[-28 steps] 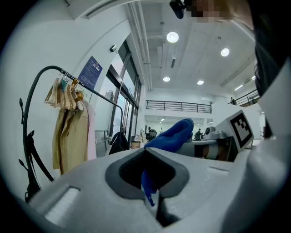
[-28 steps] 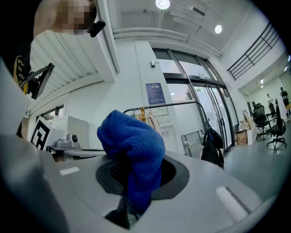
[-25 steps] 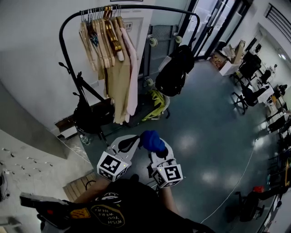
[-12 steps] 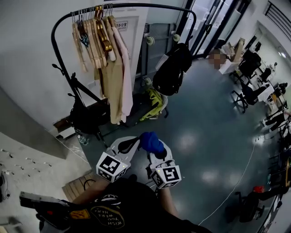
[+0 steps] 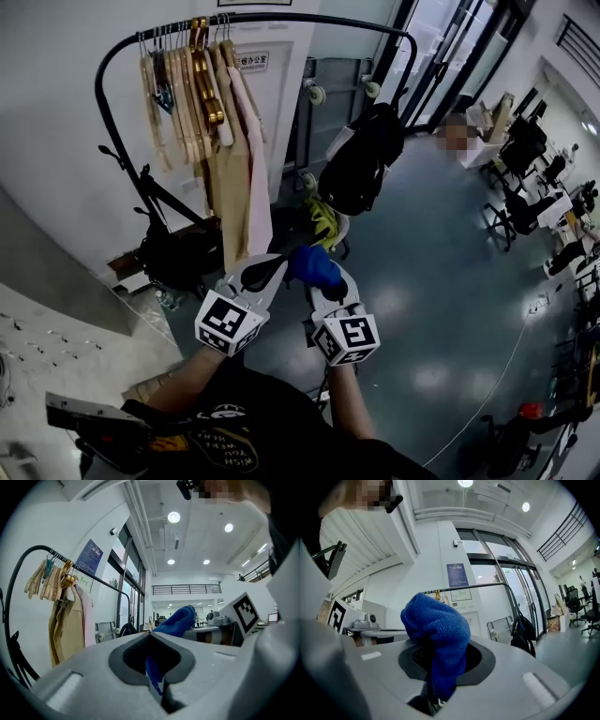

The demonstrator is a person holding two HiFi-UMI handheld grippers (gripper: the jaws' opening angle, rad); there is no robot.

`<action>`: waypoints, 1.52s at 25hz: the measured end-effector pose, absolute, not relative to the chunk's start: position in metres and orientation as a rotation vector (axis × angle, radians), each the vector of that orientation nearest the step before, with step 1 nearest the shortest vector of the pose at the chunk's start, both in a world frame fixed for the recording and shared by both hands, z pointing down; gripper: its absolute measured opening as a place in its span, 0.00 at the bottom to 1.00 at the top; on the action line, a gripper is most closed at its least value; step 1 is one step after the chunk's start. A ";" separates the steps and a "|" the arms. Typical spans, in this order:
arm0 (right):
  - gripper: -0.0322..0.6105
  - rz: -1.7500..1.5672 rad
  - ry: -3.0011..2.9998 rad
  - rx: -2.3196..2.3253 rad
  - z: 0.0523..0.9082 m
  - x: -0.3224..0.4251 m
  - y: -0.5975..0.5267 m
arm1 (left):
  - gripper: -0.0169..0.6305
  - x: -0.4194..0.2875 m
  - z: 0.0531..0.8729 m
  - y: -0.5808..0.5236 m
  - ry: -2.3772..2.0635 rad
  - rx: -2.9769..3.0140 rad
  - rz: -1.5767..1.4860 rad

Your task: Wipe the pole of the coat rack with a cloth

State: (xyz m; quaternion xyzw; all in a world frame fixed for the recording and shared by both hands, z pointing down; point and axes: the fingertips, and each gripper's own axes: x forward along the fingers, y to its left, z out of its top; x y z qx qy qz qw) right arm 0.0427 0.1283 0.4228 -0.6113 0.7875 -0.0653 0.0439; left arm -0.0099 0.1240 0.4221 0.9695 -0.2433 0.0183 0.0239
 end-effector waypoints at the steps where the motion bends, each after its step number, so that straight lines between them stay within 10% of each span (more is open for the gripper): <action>1: 0.18 -0.176 2.412 -1.860 0.418 0.044 0.110 | 0.03 -0.007 0.417 0.105 -0.762 3.010 0.041; 26: 0.18 0.299 2.453 -1.566 0.175 -0.031 -0.353 | 0.03 0.034 0.374 -0.099 -0.645 3.194 -0.062; 38: 0.18 0.275 2.320 -1.744 0.158 0.142 -0.383 | 0.03 0.158 0.354 -0.108 -0.529 3.229 -0.103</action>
